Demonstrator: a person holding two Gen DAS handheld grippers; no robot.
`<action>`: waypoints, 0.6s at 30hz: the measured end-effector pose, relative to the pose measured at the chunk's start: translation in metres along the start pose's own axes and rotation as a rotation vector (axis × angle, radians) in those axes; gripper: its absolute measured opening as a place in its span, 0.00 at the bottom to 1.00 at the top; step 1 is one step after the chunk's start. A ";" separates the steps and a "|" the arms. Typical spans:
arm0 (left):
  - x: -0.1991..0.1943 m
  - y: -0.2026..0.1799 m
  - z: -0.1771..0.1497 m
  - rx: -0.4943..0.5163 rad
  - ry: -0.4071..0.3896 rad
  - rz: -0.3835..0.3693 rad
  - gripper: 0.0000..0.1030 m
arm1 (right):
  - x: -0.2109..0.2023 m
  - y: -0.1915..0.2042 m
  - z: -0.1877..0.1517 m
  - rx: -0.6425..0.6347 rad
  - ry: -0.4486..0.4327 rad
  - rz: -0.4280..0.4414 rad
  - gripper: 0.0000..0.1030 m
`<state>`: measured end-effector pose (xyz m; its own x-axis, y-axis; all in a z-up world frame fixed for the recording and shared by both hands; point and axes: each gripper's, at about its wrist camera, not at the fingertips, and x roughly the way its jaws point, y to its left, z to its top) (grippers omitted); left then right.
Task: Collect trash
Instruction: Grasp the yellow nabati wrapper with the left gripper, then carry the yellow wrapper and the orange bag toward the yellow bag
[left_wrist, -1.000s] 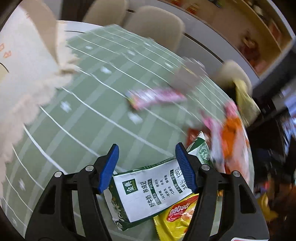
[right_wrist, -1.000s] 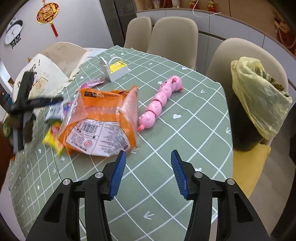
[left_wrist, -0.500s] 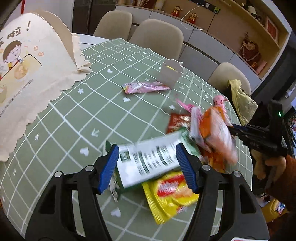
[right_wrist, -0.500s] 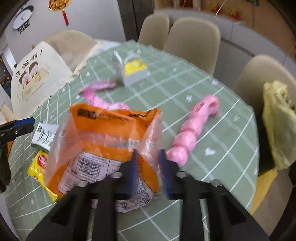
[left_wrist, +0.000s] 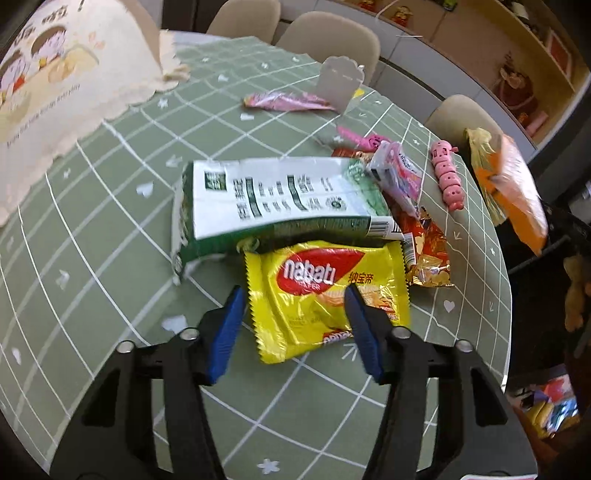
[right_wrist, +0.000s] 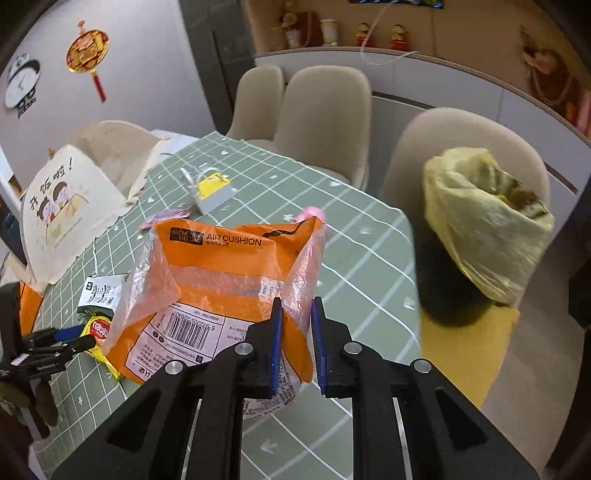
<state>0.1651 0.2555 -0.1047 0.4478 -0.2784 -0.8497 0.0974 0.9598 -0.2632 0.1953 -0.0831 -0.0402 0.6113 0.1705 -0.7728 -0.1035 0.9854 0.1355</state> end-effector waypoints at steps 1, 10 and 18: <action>0.003 -0.001 -0.001 -0.018 0.009 0.004 0.40 | -0.002 -0.002 -0.002 0.007 -0.003 0.000 0.15; -0.005 -0.046 0.008 0.022 -0.029 -0.048 0.12 | -0.026 -0.011 -0.005 0.024 -0.057 0.025 0.15; -0.035 -0.084 0.021 0.060 -0.128 -0.032 0.07 | -0.063 -0.028 -0.001 -0.006 -0.127 0.018 0.15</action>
<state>0.1596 0.1849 -0.0435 0.5531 -0.3060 -0.7749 0.1649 0.9519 -0.2581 0.1588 -0.1217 0.0035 0.7038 0.1868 -0.6854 -0.1199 0.9822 0.1445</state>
